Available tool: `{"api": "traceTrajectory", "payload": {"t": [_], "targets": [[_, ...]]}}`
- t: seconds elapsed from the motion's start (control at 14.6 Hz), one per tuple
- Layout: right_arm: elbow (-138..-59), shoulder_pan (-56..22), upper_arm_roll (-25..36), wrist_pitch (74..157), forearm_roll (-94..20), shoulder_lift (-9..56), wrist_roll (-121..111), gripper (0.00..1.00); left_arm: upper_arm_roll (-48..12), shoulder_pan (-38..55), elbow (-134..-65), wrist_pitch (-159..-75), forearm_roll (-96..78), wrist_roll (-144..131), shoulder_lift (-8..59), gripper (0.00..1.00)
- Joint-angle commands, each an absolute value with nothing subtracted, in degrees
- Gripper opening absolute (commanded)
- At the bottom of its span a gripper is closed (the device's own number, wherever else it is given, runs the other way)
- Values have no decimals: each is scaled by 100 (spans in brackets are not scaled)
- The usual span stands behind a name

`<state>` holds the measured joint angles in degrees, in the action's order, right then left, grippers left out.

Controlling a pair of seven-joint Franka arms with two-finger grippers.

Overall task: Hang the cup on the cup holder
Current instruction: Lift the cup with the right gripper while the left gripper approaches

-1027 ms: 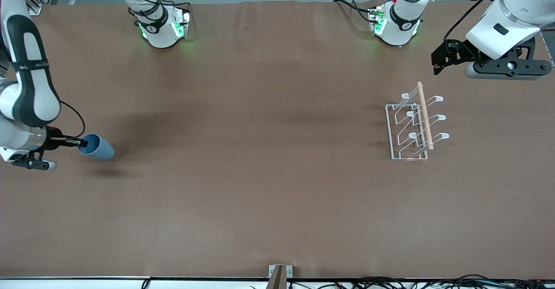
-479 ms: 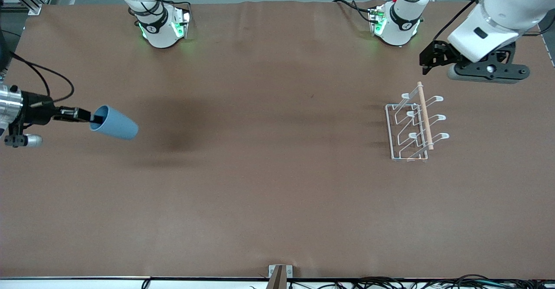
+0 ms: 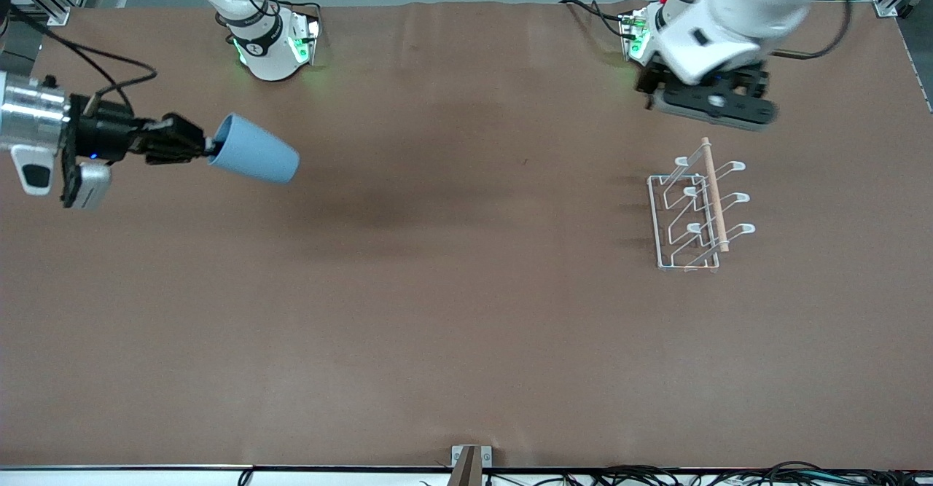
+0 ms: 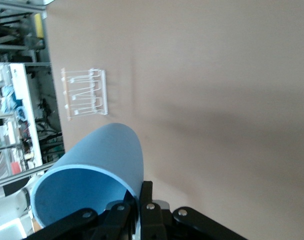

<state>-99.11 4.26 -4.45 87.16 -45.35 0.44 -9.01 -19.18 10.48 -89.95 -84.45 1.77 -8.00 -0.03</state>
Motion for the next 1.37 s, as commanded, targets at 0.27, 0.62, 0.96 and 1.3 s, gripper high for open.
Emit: {"api": "traceTrajectory", "payload": {"t": [0.27, 0.62, 0.96, 1.3], "targets": [[-10248, -271, -396, 8719, -5071, -106, -949, 1, -2557, 1854, -8711, -9140, 211, -730, 316, 100], [-10266, -378, -396, 8658, -5720, 210, -1203, 0, -3330, 1942, -8411, -9613, 44, -598, 667, 100], [-10266, -483, -396, 8263, -5766, 343, -1608, 0, -3744, 1942, -8411, -10413, -35, -186, 817, 100], [-10266, -518, -396, 8174, -5757, 369, -1670, 0, -3806, 1951, -8245, -11152, -35, 746, 1019, 100]]}}
